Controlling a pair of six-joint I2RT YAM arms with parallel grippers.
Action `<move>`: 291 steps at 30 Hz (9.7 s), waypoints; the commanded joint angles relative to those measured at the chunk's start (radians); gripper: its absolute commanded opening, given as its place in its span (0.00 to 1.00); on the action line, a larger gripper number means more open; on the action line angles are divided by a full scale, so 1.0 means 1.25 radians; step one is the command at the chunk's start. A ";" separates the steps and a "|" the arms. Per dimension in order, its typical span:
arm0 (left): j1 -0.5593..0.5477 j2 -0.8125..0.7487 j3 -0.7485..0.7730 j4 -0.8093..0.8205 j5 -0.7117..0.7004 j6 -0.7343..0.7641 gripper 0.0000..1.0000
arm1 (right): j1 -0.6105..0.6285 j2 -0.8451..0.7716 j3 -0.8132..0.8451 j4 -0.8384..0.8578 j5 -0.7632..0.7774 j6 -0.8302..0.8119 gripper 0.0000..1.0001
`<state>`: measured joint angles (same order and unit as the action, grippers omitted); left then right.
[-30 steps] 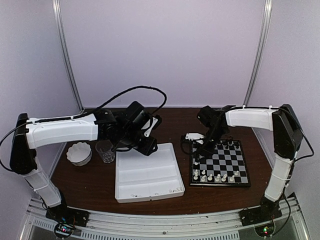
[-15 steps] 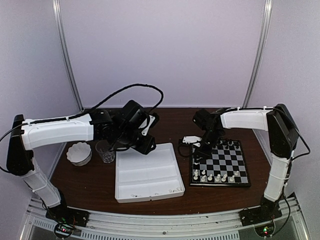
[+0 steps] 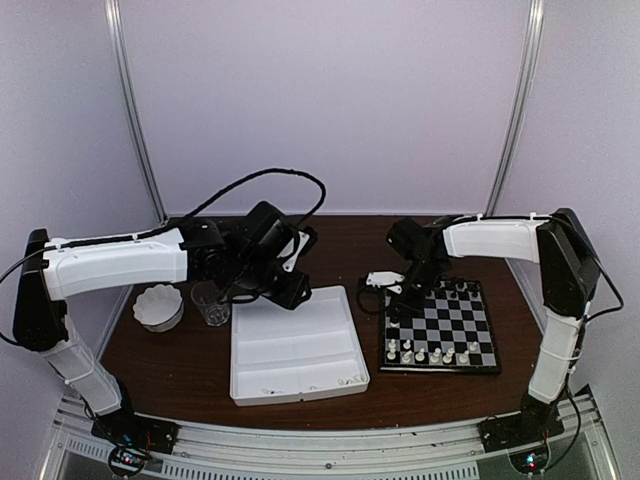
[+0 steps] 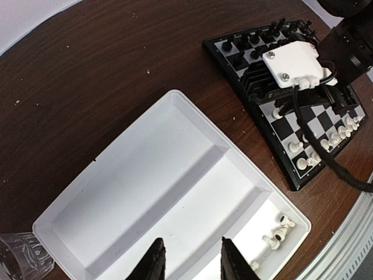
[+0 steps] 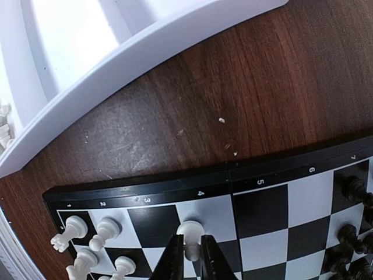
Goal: Set up the chess pieces on the board
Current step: Pick up the pawn from the chessboard, then place the pawn at c2, then move the storage box to the center of the board, then pick up the rook from the storage box, then pass from the left arm to the right
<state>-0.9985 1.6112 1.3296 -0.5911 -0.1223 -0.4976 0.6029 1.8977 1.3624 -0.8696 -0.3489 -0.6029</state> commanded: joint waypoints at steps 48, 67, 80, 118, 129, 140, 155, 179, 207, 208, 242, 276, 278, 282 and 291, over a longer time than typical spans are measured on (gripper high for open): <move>-0.001 0.013 -0.012 0.046 -0.019 -0.003 0.33 | 0.005 -0.214 -0.247 -0.011 0.042 -0.034 0.13; 0.000 0.010 -0.055 0.013 0.028 0.034 0.37 | 0.000 -0.318 -0.206 -0.068 0.036 -0.018 0.29; -0.057 -0.044 -0.200 0.041 0.228 0.085 0.38 | 0.041 -0.350 -0.120 -0.075 -0.052 -0.077 0.38; -0.030 0.144 -0.135 -0.022 0.212 0.258 0.03 | 0.337 -0.417 -0.187 -0.128 -0.001 -0.145 0.45; -0.082 0.124 -0.160 0.032 0.099 0.207 0.00 | 0.325 -0.411 -0.196 -0.112 -0.005 -0.146 0.45; -0.114 0.124 -0.129 0.003 0.044 -0.035 0.00 | 0.326 -0.381 -0.181 -0.096 0.018 -0.146 0.45; -0.130 0.123 -0.167 0.048 0.056 -0.316 0.00 | 0.324 -0.362 -0.175 -0.079 0.009 -0.141 0.44; -0.086 0.012 -0.156 0.130 0.097 -0.148 0.28 | 0.207 -0.300 -0.090 -0.088 -0.095 -0.074 0.45; -0.002 0.427 0.296 -0.183 0.210 0.626 0.39 | 0.086 -0.503 -0.205 -0.104 -0.144 -0.060 0.46; -0.002 0.428 0.299 -0.187 0.205 0.629 0.39 | 0.084 -0.505 -0.208 -0.101 -0.145 -0.060 0.45; -0.019 0.507 0.329 -0.306 0.097 0.541 0.28 | 0.075 -0.503 -0.207 -0.095 -0.169 -0.067 0.45; -0.009 0.184 0.201 -0.167 0.178 0.402 0.10 | -0.042 -0.499 -0.086 -0.141 -0.332 -0.015 0.45; -0.010 0.143 0.176 -0.112 0.199 0.371 0.10 | -0.062 -0.485 -0.061 -0.145 -0.355 -0.005 0.45; -0.010 0.077 0.136 -0.009 0.227 0.337 0.10 | -0.077 -0.458 -0.018 -0.143 -0.367 0.022 0.45; -0.010 -0.016 0.016 0.228 0.278 0.285 0.10 | -0.079 -0.409 0.025 -0.084 -0.433 0.110 0.48</move>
<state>-1.0134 1.6444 1.4132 -0.5079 0.1730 -0.0925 0.5098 1.3579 1.3533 -1.0142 -0.8150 -0.5293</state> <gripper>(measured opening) 0.167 0.476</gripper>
